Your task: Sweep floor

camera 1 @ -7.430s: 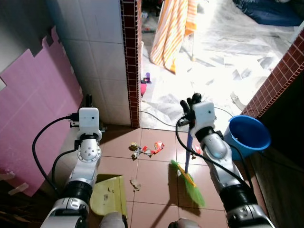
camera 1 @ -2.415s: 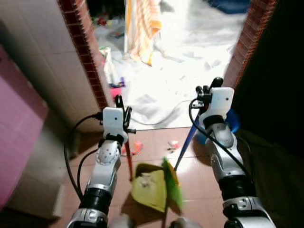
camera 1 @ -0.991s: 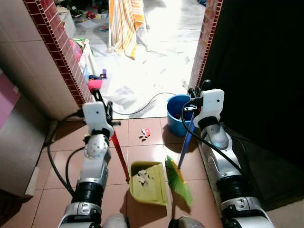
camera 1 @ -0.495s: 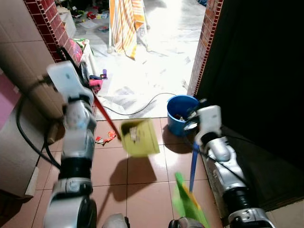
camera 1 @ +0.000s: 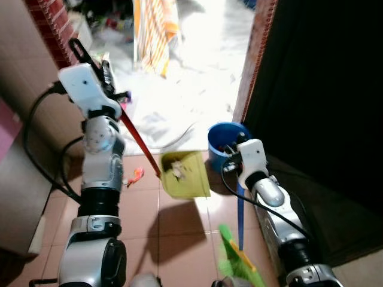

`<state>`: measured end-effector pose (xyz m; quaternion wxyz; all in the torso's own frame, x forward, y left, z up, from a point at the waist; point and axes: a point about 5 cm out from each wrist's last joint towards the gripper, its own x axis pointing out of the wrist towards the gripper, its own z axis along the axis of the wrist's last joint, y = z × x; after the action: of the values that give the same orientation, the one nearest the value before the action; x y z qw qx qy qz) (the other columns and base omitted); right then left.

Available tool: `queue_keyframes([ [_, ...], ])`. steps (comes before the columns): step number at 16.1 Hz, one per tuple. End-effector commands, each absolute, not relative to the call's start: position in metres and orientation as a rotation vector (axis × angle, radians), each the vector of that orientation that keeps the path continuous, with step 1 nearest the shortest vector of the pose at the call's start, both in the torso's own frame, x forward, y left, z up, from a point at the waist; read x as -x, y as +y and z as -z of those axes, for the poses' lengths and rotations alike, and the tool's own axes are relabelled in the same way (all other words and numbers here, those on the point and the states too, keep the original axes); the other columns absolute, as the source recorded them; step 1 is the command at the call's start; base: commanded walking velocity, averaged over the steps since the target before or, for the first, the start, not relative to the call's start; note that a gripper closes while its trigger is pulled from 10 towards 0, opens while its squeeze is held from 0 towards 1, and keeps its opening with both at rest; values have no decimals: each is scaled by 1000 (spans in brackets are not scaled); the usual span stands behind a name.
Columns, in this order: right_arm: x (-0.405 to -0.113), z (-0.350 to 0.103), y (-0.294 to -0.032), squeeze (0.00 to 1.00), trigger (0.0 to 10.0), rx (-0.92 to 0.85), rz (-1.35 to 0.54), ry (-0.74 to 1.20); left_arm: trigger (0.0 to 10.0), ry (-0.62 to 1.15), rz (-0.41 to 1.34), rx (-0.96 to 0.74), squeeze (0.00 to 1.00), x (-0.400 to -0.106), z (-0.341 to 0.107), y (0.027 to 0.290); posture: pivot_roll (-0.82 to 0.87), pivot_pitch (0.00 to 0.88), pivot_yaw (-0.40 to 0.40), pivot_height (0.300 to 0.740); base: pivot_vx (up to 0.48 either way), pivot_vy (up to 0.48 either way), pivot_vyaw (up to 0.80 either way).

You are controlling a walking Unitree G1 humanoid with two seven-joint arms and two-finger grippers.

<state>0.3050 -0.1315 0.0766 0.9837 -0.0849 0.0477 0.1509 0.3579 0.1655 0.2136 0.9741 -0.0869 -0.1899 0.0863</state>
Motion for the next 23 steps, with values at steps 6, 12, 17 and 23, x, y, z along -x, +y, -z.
queue_keyframes([
  [6, -304, -75, -126, 0, 10000, 190, -322, 105, 10000, -511, -170, 227, 0, -360, -251, 165, -58, 0, 44, 740, 463, 0, 0],
  [12, -305, -79, -124, 0, 10000, 214, -327, 81, 10000, -509, -156, 238, 0, -361, -251, 160, -61, 0, 42, 740, 461, 0, 0],
  [17, -305, -78, -122, 0, 10000, 220, -336, 80, 10000, -527, -163, 248, 0, -361, -257, 160, -62, 0, 42, 740, 480, 0, -258],
  [23, -304, -76, -121, 0, 10000, 225, -341, 85, 10000, -520, -163, 253, 0, -361, -255, 158, -62, 0, 42, 740, 381, 0, 0],
])
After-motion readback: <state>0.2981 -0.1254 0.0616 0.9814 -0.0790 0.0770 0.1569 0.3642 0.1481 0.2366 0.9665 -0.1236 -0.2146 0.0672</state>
